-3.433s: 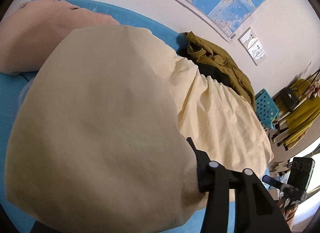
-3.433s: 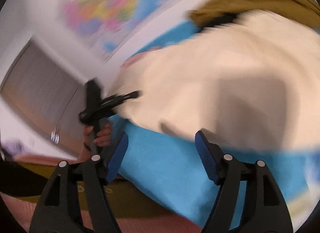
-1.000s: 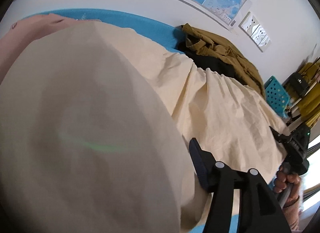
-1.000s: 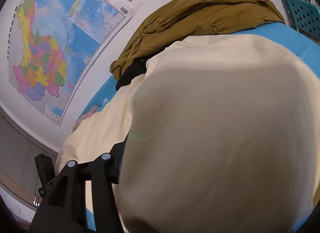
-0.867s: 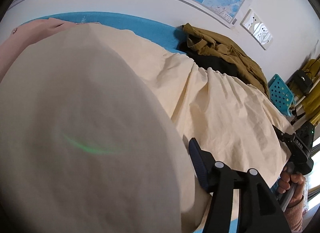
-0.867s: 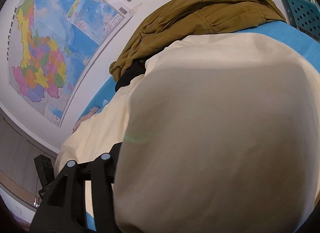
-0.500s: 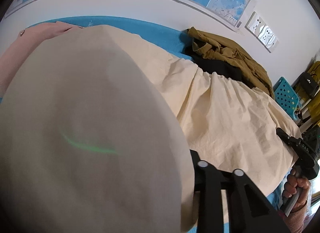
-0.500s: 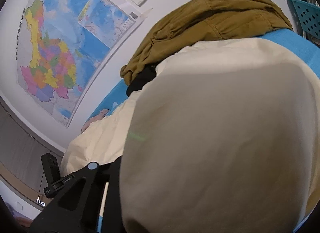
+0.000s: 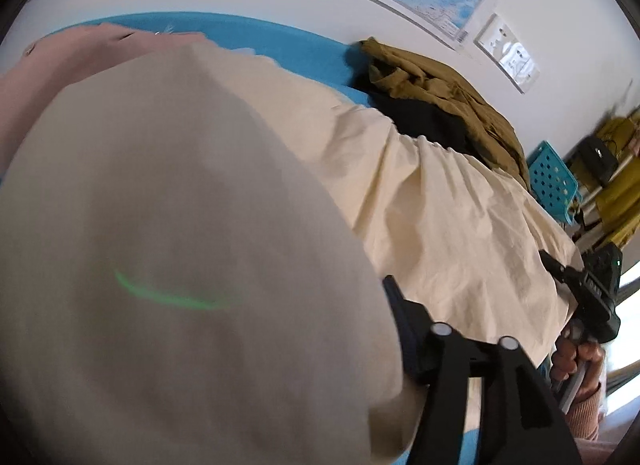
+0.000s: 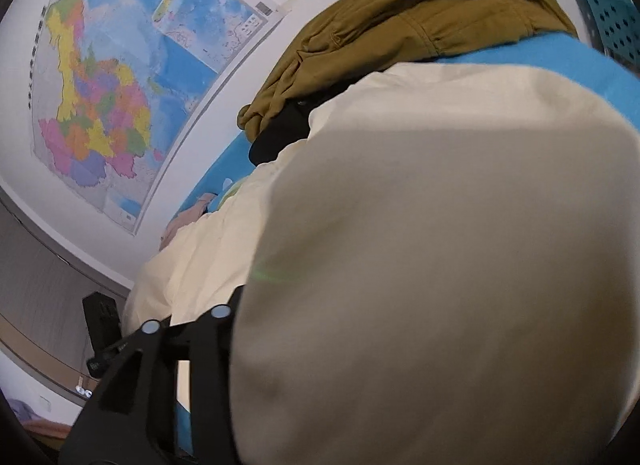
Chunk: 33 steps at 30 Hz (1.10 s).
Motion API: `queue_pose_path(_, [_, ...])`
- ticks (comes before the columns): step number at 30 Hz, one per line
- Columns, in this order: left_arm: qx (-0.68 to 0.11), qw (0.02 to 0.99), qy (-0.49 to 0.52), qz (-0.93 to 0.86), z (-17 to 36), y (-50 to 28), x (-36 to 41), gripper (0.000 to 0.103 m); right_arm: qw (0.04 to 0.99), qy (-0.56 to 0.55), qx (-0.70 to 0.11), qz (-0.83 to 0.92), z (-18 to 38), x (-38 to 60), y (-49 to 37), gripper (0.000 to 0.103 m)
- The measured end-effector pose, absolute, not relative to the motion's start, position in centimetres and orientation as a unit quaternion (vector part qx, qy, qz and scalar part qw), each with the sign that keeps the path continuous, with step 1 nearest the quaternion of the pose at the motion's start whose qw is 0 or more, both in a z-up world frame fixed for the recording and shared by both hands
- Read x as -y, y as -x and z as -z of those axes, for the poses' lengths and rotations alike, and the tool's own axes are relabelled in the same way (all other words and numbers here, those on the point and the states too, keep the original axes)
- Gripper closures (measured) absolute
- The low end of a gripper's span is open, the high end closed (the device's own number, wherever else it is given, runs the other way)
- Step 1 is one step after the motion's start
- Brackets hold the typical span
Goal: Fold large clothes
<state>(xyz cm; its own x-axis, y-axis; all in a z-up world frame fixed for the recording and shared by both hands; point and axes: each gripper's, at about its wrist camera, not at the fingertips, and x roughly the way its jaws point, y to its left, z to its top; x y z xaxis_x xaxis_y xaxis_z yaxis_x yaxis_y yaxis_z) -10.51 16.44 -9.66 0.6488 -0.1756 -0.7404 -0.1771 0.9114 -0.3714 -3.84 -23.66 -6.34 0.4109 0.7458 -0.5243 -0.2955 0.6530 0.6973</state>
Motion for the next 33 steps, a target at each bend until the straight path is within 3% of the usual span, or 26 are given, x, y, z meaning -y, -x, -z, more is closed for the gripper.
queue_pose_path(3, [-0.42,0.884,0.205,-0.009,9.6,10.1,-16.2,0.046,0.807,-0.248,-0.428,-0.324,6.1,23.4,3.8,0.066])
queue_pose_path(5, [-0.42,0.884,0.205,-0.017,9.5,10.2,-16.2,0.061,0.81,-0.25,-0.418,-0.328,5.6,23.4,3.9,0.081])
queue_pose_path(7, [-0.415,0.886,0.203,-0.02,9.2,10.2,-16.3,0.07,0.816,-0.242,-0.407,-0.331,4.8,23.2,4.2,0.085])
queue_pose_path(10, [-0.409,0.89,0.2,-0.019,8.3,10.4,-16.3,0.078,0.826,-0.223,-0.392,-0.336,2.8,22.7,4.6,0.088])
queue_pose_path(14, [-0.399,0.897,0.189,-0.013,6.9,10.5,-16.2,0.082,0.836,-0.206,-0.371,-0.346,0.0,22.1,4.9,0.089])
queue_pose_path(33, [-0.29,0.95,0.115,-0.016,-3.5,10.5,-18.3,0.088,0.86,-0.132,-0.27,-0.412,-12.0,16.3,4.2,0.09])
